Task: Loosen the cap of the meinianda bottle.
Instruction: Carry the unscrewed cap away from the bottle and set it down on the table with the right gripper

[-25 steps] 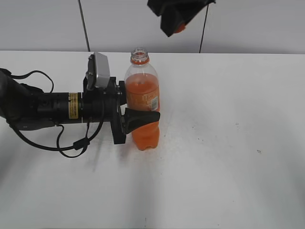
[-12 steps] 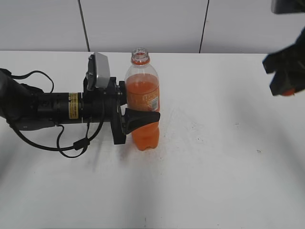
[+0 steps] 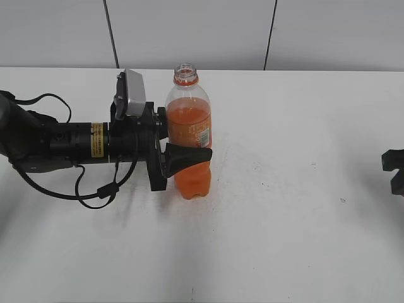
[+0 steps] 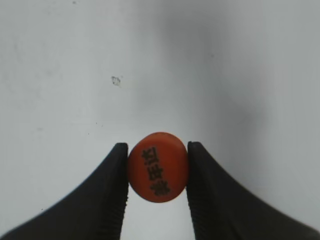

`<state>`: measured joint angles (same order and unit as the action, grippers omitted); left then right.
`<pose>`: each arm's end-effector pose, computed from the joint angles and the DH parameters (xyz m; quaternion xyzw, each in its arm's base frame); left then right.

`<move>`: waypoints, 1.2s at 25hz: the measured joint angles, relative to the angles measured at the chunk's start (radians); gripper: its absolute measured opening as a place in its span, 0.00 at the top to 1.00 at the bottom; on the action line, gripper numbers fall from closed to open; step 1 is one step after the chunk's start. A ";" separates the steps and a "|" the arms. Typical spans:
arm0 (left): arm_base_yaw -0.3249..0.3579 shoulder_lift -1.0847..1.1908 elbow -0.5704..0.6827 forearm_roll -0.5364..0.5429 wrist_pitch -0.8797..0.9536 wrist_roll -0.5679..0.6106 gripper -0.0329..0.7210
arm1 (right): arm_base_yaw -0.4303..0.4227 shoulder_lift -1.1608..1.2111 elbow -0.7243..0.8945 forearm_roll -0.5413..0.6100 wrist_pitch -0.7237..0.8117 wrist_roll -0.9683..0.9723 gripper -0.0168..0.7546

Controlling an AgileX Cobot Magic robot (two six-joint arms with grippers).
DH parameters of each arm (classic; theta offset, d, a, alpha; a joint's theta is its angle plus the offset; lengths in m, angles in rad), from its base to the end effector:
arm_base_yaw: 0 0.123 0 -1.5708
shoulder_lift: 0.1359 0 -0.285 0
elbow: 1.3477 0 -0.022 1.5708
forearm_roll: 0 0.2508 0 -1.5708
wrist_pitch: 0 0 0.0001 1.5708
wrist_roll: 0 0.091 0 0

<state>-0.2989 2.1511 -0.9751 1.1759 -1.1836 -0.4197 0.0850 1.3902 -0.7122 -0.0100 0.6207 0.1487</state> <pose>0.3284 -0.1825 0.1104 0.4861 0.5902 -0.3949 0.5093 0.2389 0.0198 0.2011 0.0279 0.9835 0.0173 0.1779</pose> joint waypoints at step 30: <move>0.000 0.000 0.000 0.000 -0.001 -0.001 0.40 | -0.024 0.323 0.047 0.010 -0.280 0.004 0.39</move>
<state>-0.2989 2.1511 -0.9751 1.1759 -1.1844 -0.4210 0.0606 1.7131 -0.6648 0.0000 0.3406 0.1532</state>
